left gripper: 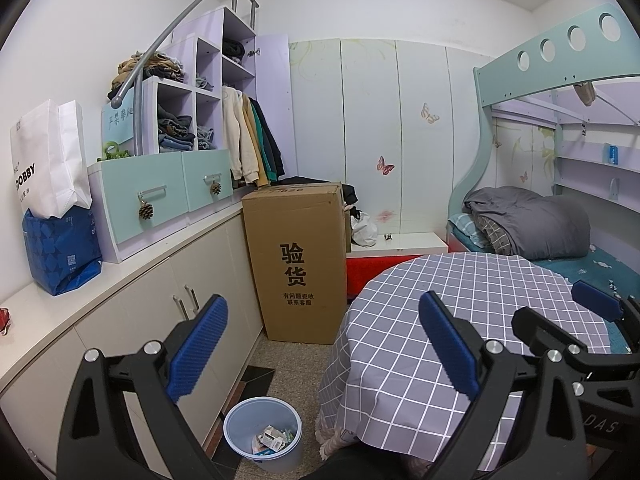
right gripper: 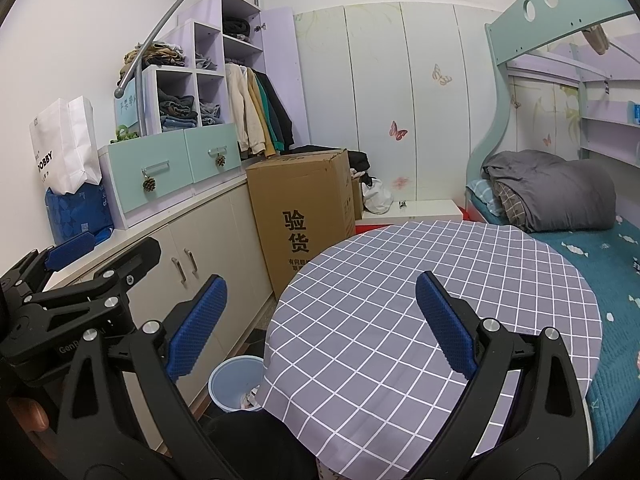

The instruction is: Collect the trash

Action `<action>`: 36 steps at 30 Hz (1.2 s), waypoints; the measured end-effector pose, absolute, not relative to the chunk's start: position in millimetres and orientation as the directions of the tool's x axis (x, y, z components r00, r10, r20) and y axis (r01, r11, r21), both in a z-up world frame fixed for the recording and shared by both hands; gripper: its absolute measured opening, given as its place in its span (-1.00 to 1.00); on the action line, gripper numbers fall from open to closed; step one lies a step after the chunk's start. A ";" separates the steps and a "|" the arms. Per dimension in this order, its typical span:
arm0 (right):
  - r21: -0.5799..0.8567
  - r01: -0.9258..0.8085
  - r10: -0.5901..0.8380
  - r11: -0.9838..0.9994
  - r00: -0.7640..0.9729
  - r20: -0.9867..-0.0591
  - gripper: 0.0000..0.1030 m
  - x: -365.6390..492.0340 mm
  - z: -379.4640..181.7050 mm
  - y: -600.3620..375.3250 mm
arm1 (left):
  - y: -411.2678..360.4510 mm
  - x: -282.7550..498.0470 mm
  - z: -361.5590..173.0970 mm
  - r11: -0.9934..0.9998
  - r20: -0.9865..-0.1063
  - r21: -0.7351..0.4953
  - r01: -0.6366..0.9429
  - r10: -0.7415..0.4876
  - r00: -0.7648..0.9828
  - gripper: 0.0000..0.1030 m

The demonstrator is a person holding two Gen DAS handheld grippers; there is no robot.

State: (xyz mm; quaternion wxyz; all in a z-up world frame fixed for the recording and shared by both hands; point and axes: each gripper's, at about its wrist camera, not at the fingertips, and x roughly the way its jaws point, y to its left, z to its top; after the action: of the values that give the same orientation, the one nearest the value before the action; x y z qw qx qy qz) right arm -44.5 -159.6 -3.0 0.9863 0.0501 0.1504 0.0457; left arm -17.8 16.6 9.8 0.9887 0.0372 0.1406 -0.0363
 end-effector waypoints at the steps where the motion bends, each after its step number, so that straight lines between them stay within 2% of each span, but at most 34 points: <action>1: 0.113 -0.075 0.105 0.991 0.950 -0.293 0.81 -44.6 -4.3 -159.7 | 18.0 -18.8 9.6 0.995 -0.281 0.064 0.082 -0.061 0.958 0.83; 36: 0.121 -0.081 0.116 0.989 0.942 -0.314 0.81 -37.3 -13.4 -152.7 | 38.1 -7.9 6.2 0.995 -0.304 0.067 0.077 -0.053 0.951 0.83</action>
State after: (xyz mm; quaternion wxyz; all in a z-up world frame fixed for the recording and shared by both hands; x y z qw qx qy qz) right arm -37.3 -152.7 -13.4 0.9840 0.0535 0.1625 0.0499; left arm -7.9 38.1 6.2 0.9870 0.0392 0.1525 -0.0330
